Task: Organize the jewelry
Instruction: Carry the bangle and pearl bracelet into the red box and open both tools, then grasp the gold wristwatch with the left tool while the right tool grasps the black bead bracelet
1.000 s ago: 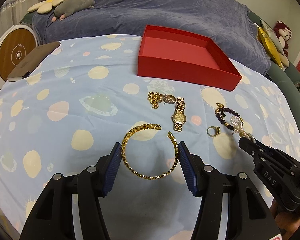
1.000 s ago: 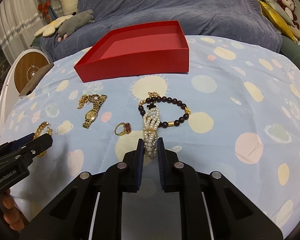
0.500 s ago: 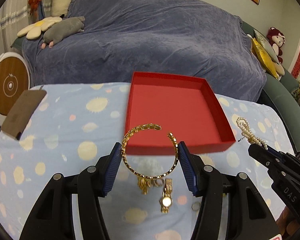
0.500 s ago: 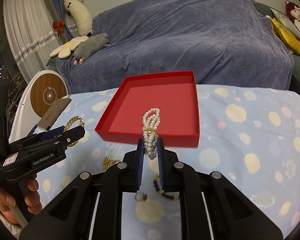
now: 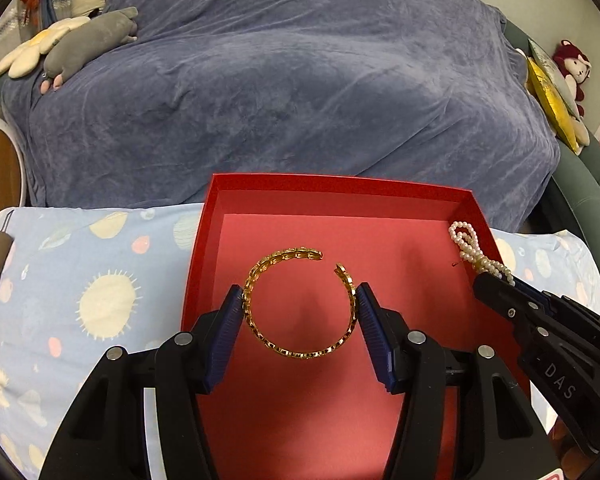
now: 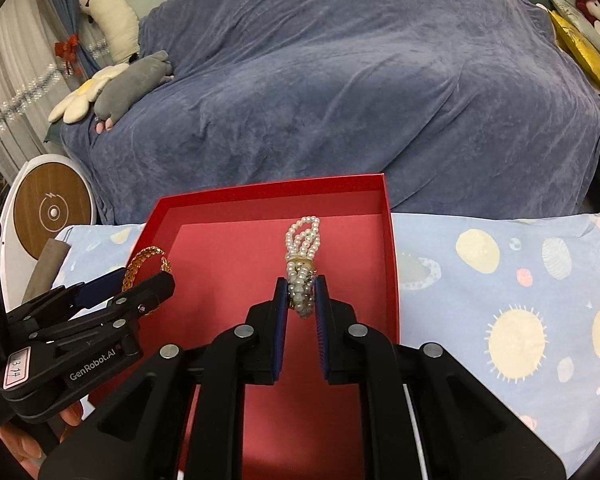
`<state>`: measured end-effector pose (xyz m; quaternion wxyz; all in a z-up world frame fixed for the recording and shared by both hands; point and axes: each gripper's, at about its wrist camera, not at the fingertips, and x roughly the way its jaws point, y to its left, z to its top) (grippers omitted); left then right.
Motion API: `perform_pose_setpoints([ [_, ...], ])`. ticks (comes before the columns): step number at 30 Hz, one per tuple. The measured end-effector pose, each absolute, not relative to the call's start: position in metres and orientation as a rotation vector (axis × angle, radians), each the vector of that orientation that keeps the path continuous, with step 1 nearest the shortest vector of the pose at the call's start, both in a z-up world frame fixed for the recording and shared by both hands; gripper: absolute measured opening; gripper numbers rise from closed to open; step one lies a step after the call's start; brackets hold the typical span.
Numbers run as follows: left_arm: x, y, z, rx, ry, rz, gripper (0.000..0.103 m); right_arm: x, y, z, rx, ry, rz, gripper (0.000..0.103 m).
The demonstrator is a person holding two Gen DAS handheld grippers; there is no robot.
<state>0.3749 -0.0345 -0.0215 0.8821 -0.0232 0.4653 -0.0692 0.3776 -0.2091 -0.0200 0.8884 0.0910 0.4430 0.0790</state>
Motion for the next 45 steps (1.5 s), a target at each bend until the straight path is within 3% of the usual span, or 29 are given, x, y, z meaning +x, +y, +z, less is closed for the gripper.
perform_pose_setpoints([
  [5, 0.397, -0.033, -0.039, -0.066, 1.015, -0.141, 0.056, 0.393, -0.214, -0.034, 0.183, 0.954, 0.138, 0.016],
  [7, 0.398, -0.029, -0.04, -0.074, 1.007, -0.121, 0.064, 0.39, -0.216, -0.033, 0.172, 0.944, 0.128, 0.023],
  [9, 0.393, -0.026, -0.036, -0.085, 0.987, -0.106, 0.065, 0.381, -0.22, -0.028, 0.175, 0.921, 0.119, 0.031],
  [14, 0.362, -0.009, -0.015, -0.12, 0.951, -0.094, 0.065, 0.34, -0.231, -0.007, 0.212, 0.896, 0.154, 0.032],
  [18, 0.316, 0.003, 0.003, -0.097, 0.918, -0.076, 0.067, 0.288, -0.23, 0.012, 0.19, 0.867, 0.165, 0.043],
  [21, 0.277, 0.011, 0.009, -0.089, 0.909, -0.064, 0.072, 0.247, -0.224, 0.02, 0.154, 0.852, 0.16, 0.044],
  [33, 0.146, 0.035, -0.028, -0.139, 0.989, -0.022, 0.072, 0.135, -0.229, 0.001, 0.25, 0.874, 0.16, 0.048],
  [45, 0.127, -0.019, -0.062, 0.021, 0.993, -0.174, 0.069, 0.121, -0.231, -0.016, 0.187, 0.914, 0.169, 0.048],
])
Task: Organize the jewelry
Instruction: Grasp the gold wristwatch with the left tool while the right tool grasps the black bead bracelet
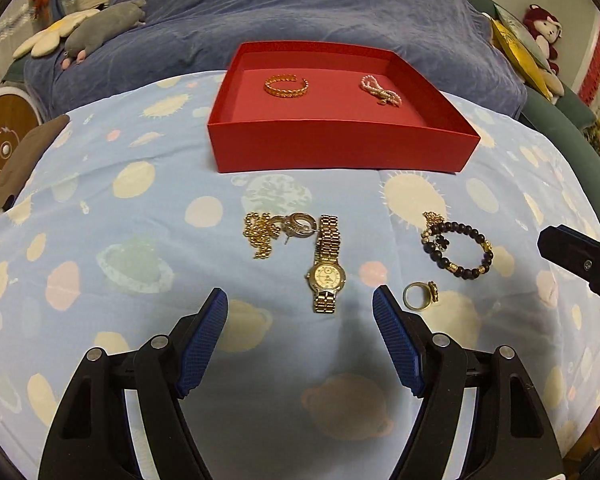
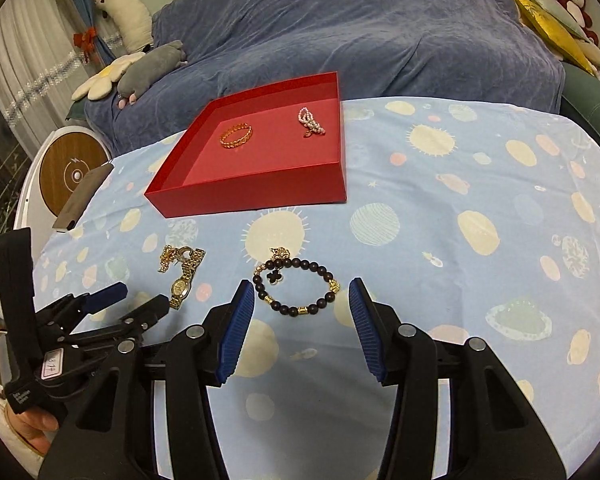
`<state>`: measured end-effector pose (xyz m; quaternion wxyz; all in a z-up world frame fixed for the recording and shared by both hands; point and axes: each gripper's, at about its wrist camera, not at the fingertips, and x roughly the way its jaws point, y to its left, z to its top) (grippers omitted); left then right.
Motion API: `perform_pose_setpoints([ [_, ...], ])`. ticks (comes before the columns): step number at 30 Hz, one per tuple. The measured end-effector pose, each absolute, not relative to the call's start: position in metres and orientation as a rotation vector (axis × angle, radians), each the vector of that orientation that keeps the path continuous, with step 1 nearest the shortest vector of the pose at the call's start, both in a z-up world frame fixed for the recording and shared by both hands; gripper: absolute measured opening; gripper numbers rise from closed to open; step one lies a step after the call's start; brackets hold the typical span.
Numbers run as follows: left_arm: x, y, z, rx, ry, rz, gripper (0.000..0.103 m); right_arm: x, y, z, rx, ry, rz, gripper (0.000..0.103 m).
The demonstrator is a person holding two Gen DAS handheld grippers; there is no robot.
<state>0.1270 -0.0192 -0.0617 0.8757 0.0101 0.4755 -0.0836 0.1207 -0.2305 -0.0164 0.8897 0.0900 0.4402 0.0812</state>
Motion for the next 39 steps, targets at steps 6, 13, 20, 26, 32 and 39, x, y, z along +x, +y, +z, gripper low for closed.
perform_pose_setpoints([
  [6, 0.137, -0.031, -0.076, 0.031, 1.015, -0.174, 0.053, 0.12, -0.221, -0.027, 0.141, 0.943, 0.181, 0.048],
  [13, 0.139, -0.04, -0.078, 0.046, 0.995, -0.185, 0.027, 0.122, -0.218, -0.033, 0.127, 0.964, 0.189, 0.048],
  [20, 0.138, -0.043, -0.075, 0.023, 1.003, -0.217, 0.021, 0.124, -0.219, -0.038, 0.133, 0.98, 0.182, 0.048],
  [26, 0.135, -0.035, -0.061, -0.013, 0.983, -0.224, 0.021, 0.128, -0.219, -0.042, 0.127, 0.982, 0.181, 0.048],
  [32, 0.135, -0.021, -0.05, -0.069, 0.973, -0.216, 0.021, 0.144, -0.218, -0.052, 0.136, 0.993, 0.175, 0.042],
  [39, 0.136, -0.011, -0.046, -0.095, 0.968, -0.208, 0.021, 0.16, -0.218, -0.068, 0.109, 1.015, 0.132, 0.034],
])
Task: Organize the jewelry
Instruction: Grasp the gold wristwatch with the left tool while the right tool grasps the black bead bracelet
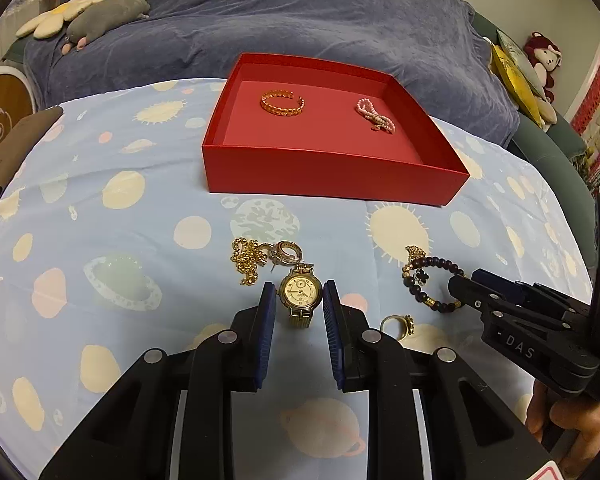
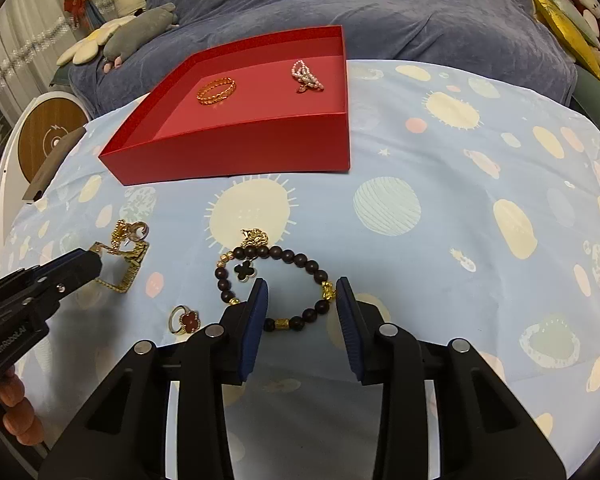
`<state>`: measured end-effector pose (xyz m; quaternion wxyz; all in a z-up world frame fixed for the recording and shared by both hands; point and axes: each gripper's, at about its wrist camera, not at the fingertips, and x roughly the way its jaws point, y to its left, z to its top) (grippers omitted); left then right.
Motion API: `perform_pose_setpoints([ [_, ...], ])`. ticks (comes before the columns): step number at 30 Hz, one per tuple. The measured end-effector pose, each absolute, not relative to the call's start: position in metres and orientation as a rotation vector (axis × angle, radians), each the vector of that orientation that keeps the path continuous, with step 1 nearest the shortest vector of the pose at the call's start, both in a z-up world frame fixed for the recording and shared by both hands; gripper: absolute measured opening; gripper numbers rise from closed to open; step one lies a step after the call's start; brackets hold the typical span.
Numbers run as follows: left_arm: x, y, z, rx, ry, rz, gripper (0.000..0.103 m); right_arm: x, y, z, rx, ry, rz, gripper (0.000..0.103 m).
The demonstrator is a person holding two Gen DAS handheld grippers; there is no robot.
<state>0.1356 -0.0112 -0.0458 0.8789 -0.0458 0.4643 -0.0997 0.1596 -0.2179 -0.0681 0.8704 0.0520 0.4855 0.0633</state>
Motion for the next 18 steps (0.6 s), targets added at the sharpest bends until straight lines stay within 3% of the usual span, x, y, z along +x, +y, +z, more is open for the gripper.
perform_pose_setpoints([
  [5, 0.135, -0.006, -0.041, -0.104, 0.956, -0.204, 0.021, 0.166, -0.22, -0.073, 0.095, 1.011, 0.119, 0.034],
  [10, 0.134, -0.002, -0.039, -0.112, 0.951, -0.2, 0.021, 0.165, -0.216, -0.072, 0.041, 1.006, 0.119, 0.007],
  [18, 0.134, 0.002, -0.03, -0.127, 0.934, -0.195, 0.021, 0.158, -0.222, -0.047, 0.094, 0.952, 0.148, 0.007],
])
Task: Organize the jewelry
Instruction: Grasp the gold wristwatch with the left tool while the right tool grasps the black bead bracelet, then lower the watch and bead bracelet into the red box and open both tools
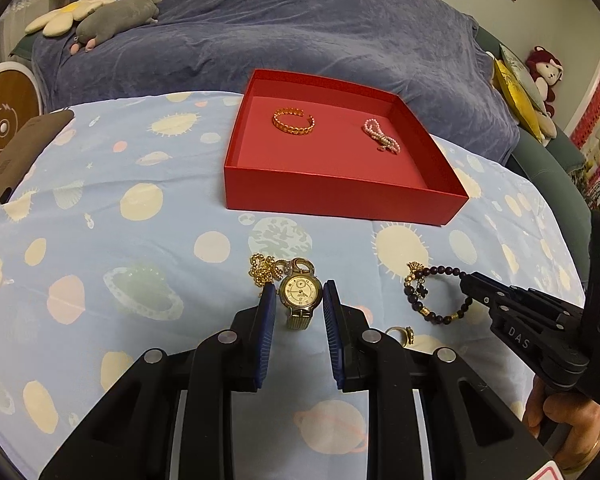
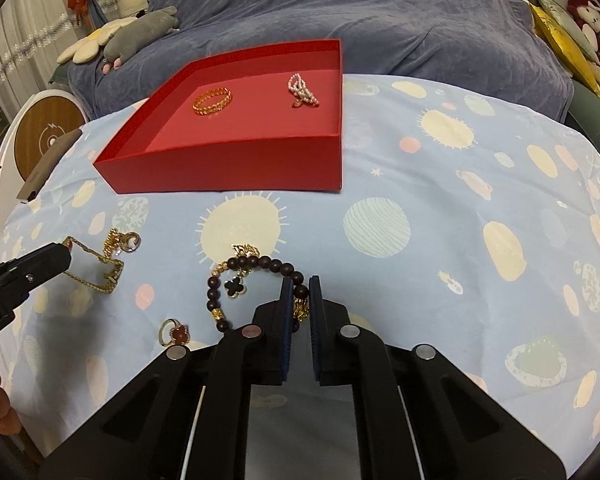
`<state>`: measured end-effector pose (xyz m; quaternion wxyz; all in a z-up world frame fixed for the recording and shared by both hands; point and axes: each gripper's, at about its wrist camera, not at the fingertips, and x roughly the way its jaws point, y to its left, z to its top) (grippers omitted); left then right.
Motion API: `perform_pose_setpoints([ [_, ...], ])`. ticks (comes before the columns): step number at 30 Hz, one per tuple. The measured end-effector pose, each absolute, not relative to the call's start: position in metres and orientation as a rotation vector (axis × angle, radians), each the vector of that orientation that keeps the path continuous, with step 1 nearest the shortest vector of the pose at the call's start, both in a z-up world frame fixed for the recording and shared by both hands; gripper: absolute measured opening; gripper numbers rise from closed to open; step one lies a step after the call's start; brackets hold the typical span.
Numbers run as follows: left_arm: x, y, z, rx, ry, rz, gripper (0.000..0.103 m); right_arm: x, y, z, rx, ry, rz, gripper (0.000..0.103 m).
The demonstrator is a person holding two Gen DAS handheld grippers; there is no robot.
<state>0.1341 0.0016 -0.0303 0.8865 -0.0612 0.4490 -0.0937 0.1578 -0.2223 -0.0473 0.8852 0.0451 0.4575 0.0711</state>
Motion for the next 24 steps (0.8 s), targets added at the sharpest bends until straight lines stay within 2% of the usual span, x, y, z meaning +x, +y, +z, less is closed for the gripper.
perform_pose_setpoints([
  [9, 0.136, 0.002, -0.003, -0.158, 0.887, -0.214, 0.021, 0.146, -0.22, 0.017, 0.143, 0.813, 0.229, 0.007],
  [15, 0.157, -0.003, 0.03, -0.157, 0.841, -0.244, 0.021, 0.168, -0.221, 0.056, 0.198, 0.738, 0.26, 0.007],
  [24, 0.228, -0.019, 0.05, -0.101, 0.792, -0.225, 0.021, 0.245, -0.207, 0.054, 0.2, 0.727, 0.243, 0.007],
])
